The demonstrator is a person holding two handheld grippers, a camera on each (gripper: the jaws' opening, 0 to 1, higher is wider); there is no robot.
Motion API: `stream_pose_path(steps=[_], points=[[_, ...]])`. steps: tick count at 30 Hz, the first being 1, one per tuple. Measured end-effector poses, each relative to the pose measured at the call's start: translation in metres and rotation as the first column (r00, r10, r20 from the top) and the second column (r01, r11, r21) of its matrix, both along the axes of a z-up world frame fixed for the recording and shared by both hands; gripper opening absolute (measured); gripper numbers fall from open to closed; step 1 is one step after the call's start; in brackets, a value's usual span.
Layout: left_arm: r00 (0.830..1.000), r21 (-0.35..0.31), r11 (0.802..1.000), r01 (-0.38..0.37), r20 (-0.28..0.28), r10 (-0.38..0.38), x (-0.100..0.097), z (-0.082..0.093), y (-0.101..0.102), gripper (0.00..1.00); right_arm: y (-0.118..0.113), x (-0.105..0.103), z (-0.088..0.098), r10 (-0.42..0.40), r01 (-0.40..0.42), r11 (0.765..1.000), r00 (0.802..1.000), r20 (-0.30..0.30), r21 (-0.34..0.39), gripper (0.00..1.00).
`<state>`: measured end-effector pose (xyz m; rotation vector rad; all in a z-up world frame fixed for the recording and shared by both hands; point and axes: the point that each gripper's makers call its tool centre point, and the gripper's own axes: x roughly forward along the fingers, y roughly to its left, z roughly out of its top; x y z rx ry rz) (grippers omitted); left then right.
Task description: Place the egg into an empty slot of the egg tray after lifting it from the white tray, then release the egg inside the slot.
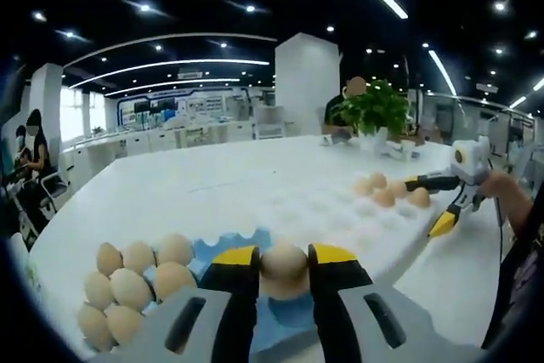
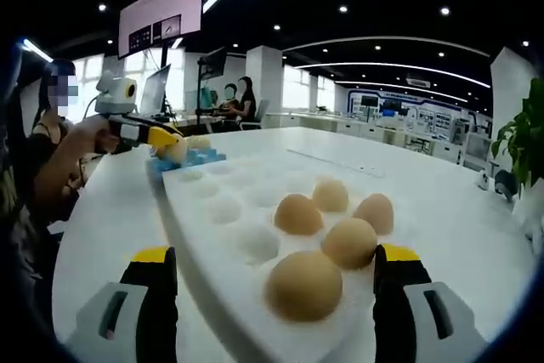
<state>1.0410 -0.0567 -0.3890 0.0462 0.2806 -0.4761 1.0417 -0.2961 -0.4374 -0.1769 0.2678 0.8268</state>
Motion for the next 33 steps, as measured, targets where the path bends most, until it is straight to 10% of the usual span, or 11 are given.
stream_pose_path(steps=[16,21,23,33], points=[[0.999,-0.027,0.999,-0.044,0.012,0.044,-0.005,0.001,0.025,0.18,0.000,0.001,-0.002,0.006,-0.006,1.000,1.000,0.008,-0.007,1.00],[0.991,0.091,0.990,-0.112,-0.061,0.118,-0.009,-0.029,0.044,0.23,0.000,0.000,-0.002,0.007,-0.007,1.000,1.000,0.009,-0.008,1.00],[0.993,0.014,0.994,-0.112,-0.047,0.113,-0.010,-0.026,0.038,0.23,0.000,0.000,-0.001,0.008,-0.008,1.000,1.000,0.010,-0.007,1.00],[1.000,0.049,0.999,0.005,-0.006,-0.005,-0.012,-0.011,0.010,0.30,0.000,-0.001,-0.001,0.011,-0.011,1.000,1.000,0.009,-0.008,1.00]])
